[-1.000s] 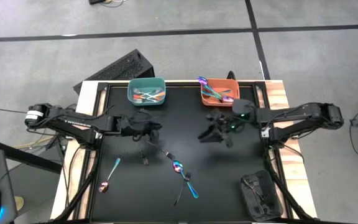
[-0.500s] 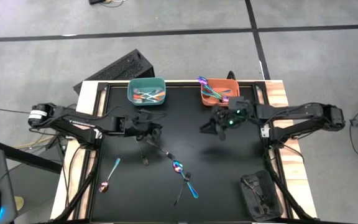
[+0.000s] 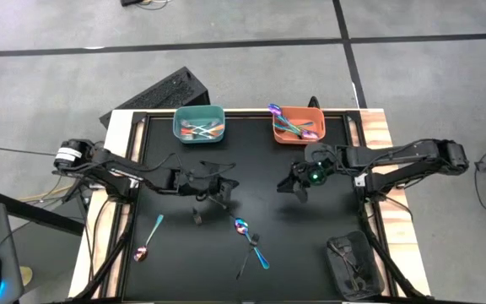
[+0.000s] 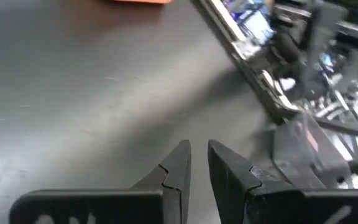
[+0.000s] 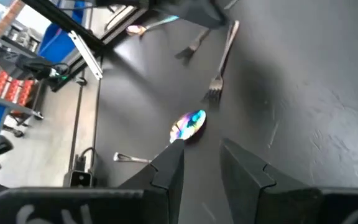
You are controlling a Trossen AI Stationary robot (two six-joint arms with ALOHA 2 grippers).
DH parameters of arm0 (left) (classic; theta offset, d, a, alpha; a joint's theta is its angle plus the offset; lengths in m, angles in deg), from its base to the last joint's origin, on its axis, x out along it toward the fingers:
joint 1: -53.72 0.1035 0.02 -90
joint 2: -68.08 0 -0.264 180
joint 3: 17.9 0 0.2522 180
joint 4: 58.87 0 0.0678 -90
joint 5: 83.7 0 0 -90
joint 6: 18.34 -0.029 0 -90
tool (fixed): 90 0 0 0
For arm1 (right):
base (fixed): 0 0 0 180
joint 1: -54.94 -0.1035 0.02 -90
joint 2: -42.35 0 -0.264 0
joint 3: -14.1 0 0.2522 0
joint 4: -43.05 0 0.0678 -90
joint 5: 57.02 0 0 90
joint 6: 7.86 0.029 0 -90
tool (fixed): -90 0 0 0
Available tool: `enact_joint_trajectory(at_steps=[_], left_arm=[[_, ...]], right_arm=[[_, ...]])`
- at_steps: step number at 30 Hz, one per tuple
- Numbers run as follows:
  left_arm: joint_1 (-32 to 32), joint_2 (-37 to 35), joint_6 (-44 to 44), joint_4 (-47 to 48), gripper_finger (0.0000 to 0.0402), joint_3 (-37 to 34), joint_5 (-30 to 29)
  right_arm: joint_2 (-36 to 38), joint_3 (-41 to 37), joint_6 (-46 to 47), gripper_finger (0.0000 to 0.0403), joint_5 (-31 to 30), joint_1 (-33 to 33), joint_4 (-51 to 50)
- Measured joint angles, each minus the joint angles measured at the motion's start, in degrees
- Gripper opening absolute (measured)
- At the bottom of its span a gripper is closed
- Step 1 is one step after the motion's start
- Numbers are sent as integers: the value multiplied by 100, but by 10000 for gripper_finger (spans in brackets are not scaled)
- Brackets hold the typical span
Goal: Sort silverware by color (type)
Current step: Put the purple spoon into the orange bin
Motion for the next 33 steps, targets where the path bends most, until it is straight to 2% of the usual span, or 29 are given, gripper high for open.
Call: enact_joint_trajectory(at_steps=[9, 13, 16, 20, 28, 33], left_arm=[[-179, -52, -713, 13, 43, 250, 177], [-262, -52, -1450, 48, 46, 314, 603], [-434, -52, -1814, 179, 60, 315, 713], [-751, -44, -1965, 572, 87, 315, 783], [-1121, -7, -2820, 1438, 114, 315, 758], [-1083, -7, -2799, 1667, 111, 315, 598]], right_arm=[[-2, 0, 754, 120, -254, -108, -197], [-2, 0, 1205, 120, -977, -329, -479], [-27, 0, 1630, 120, -1564, -507, -852], [-274, -4, 2448, 120, -1900, -781, -1096], [-1305, 58, 3756, 120, -1942, -1687, 106], [-2279, 730, 4050, 120, -2074, -2125, 202]])
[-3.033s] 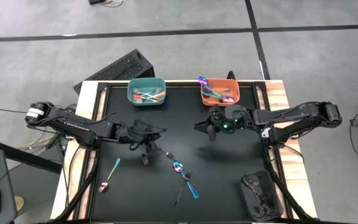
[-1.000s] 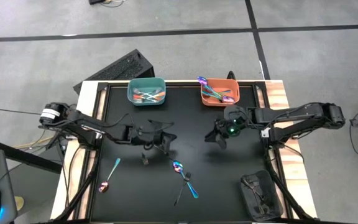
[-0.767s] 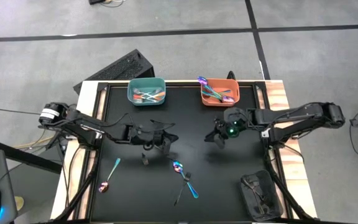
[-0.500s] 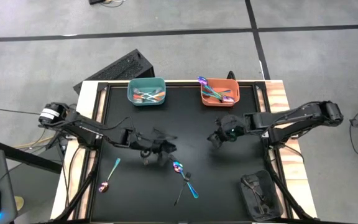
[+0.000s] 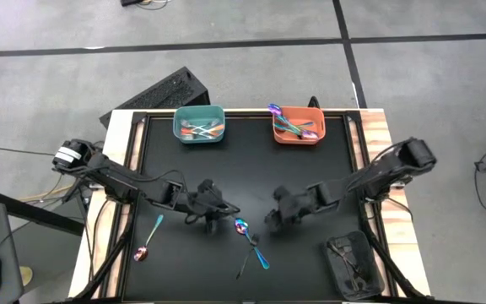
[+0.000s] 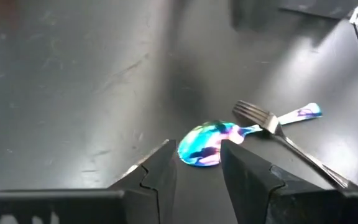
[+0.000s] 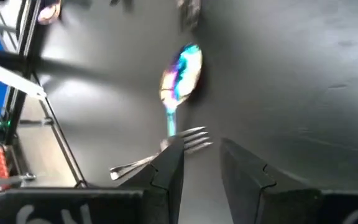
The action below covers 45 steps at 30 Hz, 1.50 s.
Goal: Sort silverware by color (type)
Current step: Put the purple spoon into the orange bin
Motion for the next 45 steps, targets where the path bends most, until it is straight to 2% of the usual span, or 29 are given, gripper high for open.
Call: enact_joint_trajectory(at_steps=[4, 13, 19, 25, 31, 38, 42, 45], left_arm=[[-3, 0, 67, 62, 110, 0, 3], [-41, -192, 505, 461, 110, -2, 388], [-159, -631, 493, 1102, 110, 2, 99], [-181, -940, 293, 1366, 110, -3, -321], [-166, -956, 278, 1371, 110, 0, -711], [-167, -951, 152, 1398, 110, -2, -750], [-167, -951, 147, 1433, 110, -2, -722], [-167, -951, 152, 1426, 110, -2, -709]], right_arm=[[-773, 812, -34, 120, 1, -123, -351], [-2122, 2727, -365, 120, 4, -204, -1914], [-2715, 3419, -440, 120, 55, -271, -2391], [-3107, 3674, -461, 120, 265, -273, -2299], [-3323, 3804, -457, 120, 196, -278, -2458], [-3507, 3821, -593, 118, 269, -47, -2764], [-3511, 3815, -681, 93, 261, 16, -2778], [-3455, 3800, -841, 52, 271, 53, -2823]])
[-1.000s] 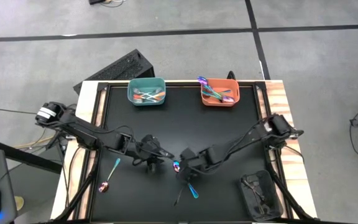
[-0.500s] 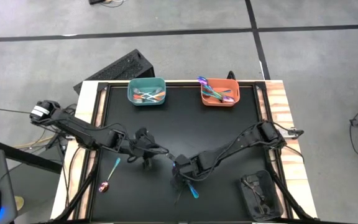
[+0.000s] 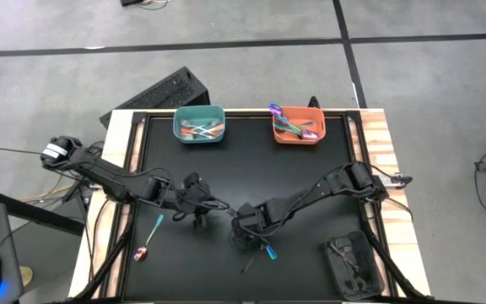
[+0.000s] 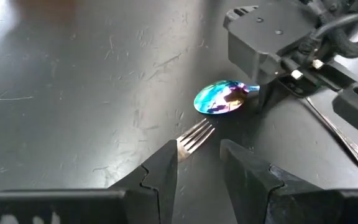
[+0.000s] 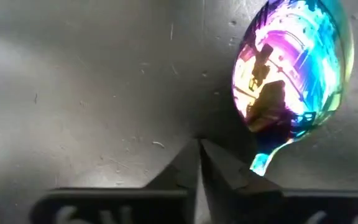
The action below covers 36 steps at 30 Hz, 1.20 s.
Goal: Sort silverware by color (type)
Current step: Put the purple spoon into the orange bin, then put the spoon into the orange bin
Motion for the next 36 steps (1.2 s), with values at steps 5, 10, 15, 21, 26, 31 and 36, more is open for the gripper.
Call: enact_joint_trajectory(at_steps=[5, 10, 15, 21, 26, 31, 36], left_arm=[[0, 0, -4, 0, 110, 0, -23], [13, 0, -2, 0, 110, 0, -153], [13, 1, 12, -5, 110, 0, -206], [13, 2, 319, -19, 110, 0, -226], [15, 2, 578, -17, 110, 0, -454], [17, 2, 783, -15, 110, 0, -606], [17, 4, 623, -18, 110, 0, -608]], right_arm=[[433, -24, -115, 10, -343, 25, -186], [1169, -7, -135, 6, -1184, -20, -825], [1902, -17, -512, 5, -1938, 37, -1590], [2373, -62, -849, 19, -1919, 537, -2183], [2121, -132, -883, 61, -1451, 598, -2073], [1518, -145, -748, 106, -1054, 365, -1728], [926, -142, -288, 158, -567, 163, -1461]])
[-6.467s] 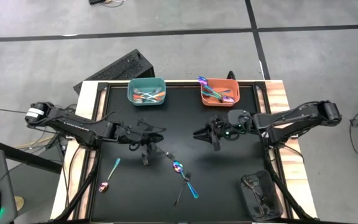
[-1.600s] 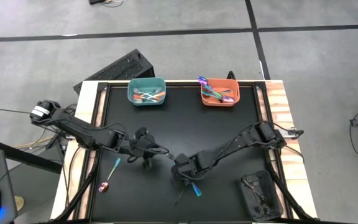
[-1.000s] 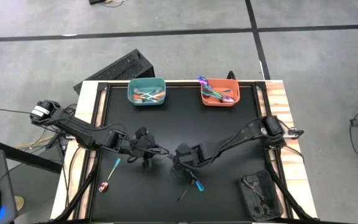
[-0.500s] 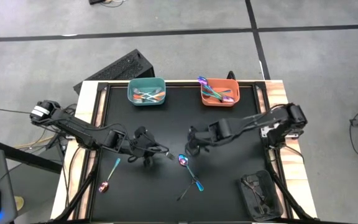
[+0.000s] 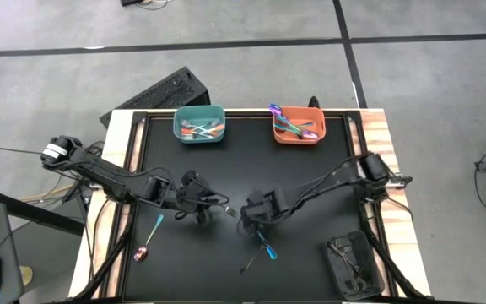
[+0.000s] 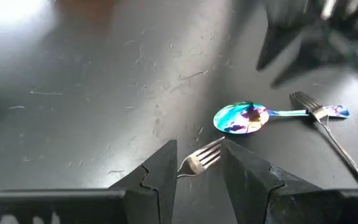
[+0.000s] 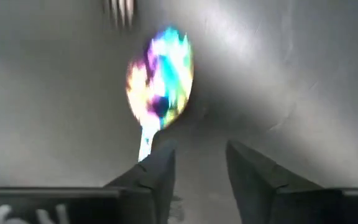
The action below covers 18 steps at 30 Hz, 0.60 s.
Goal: Sort silverware by color (type)
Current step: Put the spoon into the orange bin
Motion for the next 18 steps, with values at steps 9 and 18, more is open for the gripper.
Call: enact_joint_trajectory(at_steps=[9, 18], left_arm=[[0, 0, -449, -42, 110, 0, -161], [-20, 0, -374, 54, 110, 0, 145]], right_arm=[[-628, 10, 327, 222, 623, -309, 840], [-751, 23, 386, 160, 476, -313, 693]])
